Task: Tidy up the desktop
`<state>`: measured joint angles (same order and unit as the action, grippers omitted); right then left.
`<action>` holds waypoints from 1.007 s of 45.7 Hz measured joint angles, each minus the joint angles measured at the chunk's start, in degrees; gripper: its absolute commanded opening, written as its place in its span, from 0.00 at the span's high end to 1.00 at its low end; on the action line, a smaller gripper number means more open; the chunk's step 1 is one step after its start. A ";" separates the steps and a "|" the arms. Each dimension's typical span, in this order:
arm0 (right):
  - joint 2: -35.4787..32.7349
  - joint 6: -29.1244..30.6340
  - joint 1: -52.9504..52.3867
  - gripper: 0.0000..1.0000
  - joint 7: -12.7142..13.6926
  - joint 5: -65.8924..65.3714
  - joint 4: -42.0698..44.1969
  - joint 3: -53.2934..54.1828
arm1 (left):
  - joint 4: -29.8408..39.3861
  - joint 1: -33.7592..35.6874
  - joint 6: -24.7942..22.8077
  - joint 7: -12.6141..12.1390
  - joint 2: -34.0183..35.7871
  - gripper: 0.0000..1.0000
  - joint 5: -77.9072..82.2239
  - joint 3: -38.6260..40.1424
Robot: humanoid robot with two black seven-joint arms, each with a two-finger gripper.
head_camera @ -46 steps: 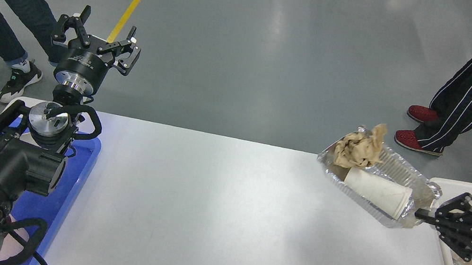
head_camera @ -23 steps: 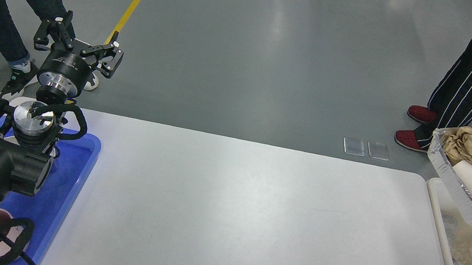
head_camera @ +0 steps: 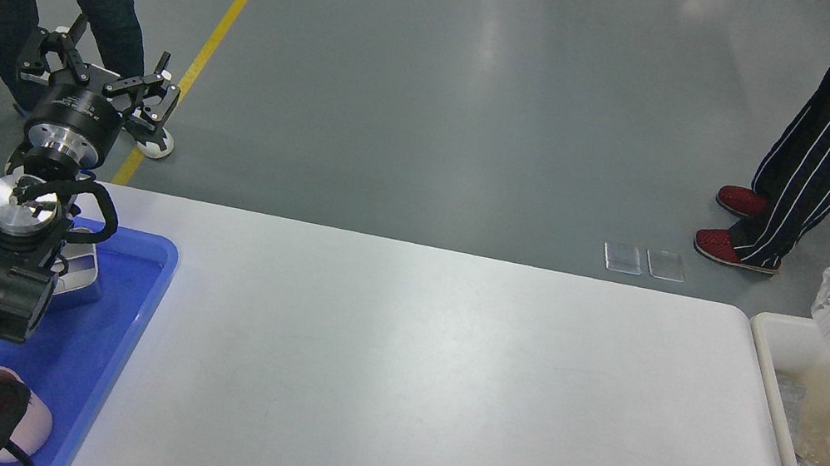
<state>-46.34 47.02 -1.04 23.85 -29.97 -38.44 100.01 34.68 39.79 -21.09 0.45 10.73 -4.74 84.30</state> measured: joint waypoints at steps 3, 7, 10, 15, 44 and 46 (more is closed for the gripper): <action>0.00 -1.79 0.20 1.00 0.00 0.00 1.24 0.00 | 0.02 -0.05 0.00 0.00 0.07 0.03 0.00 0.00; 0.00 -3.00 0.42 1.00 0.01 0.00 2.88 0.00 | 0.03 -0.06 0.00 0.00 0.22 0.03 0.00 0.00; 0.00 -3.37 0.48 1.00 0.01 0.00 4.21 0.00 | 0.04 -0.07 0.00 0.00 0.24 0.03 0.00 0.00; 0.00 -3.75 0.53 1.00 0.02 0.00 6.26 -0.05 | 0.09 -0.07 0.07 0.00 0.24 0.03 0.00 0.00; 0.63 -9.79 2.13 1.00 -0.04 0.00 8.46 -0.39 | 0.74 -1.53 0.77 -0.10 0.27 0.03 0.00 -0.02; 0.63 -9.93 2.13 1.00 -0.04 0.00 8.44 -0.41 | 0.74 -1.54 0.76 -0.16 0.28 0.03 0.00 -0.02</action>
<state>-45.71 37.09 1.09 23.81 -29.96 -30.00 99.60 35.41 38.25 -20.33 0.29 11.01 -4.74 84.28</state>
